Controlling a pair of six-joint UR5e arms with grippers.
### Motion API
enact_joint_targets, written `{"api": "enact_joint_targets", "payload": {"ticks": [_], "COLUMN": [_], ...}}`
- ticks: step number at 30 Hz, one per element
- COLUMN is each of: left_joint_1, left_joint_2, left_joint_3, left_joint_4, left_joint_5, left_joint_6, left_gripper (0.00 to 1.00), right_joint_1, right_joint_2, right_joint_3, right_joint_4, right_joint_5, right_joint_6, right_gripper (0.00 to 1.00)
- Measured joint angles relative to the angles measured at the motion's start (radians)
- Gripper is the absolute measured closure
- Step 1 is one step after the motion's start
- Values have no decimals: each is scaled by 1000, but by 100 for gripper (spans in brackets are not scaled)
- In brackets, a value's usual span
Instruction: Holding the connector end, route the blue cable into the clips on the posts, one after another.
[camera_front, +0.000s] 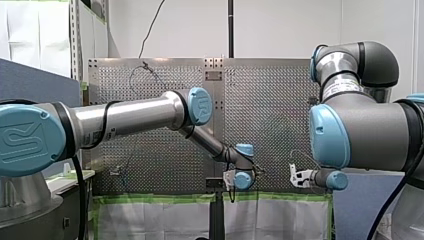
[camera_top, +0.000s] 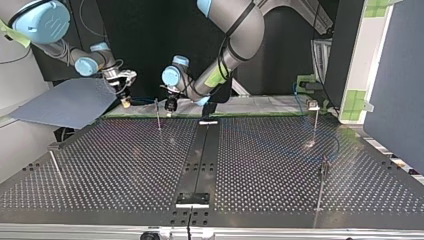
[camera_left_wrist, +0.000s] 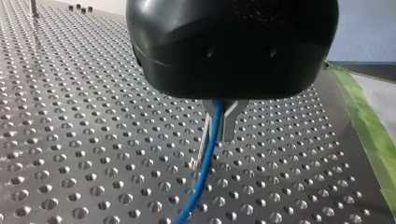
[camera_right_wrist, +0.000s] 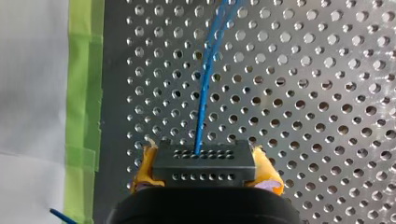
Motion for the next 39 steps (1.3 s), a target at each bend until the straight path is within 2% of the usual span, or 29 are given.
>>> {"api": "enact_joint_targets", "payload": {"ticks": [4, 15, 31, 39], "left_joint_1": [5, 16, 29, 38], "left_joint_2": [0, 1, 4, 17], "left_joint_3": [1, 1, 1, 1], "left_joint_4": [-1, -1, 16, 47], "left_joint_5": [0, 0, 0, 1], "left_joint_6": [0, 0, 1, 1], "left_gripper": [100, 100, 100, 100], "right_joint_1": [3, 7, 17, 22], "right_joint_2": [0, 0, 1, 1], "right_joint_3": [-28, -75, -149, -161], "right_joint_4": [20, 33, 34, 22], "right_joint_5": [8, 11, 4, -34], "right_joint_6": [-6, 0, 50, 86], "right_gripper": [100, 100, 100, 100]}}
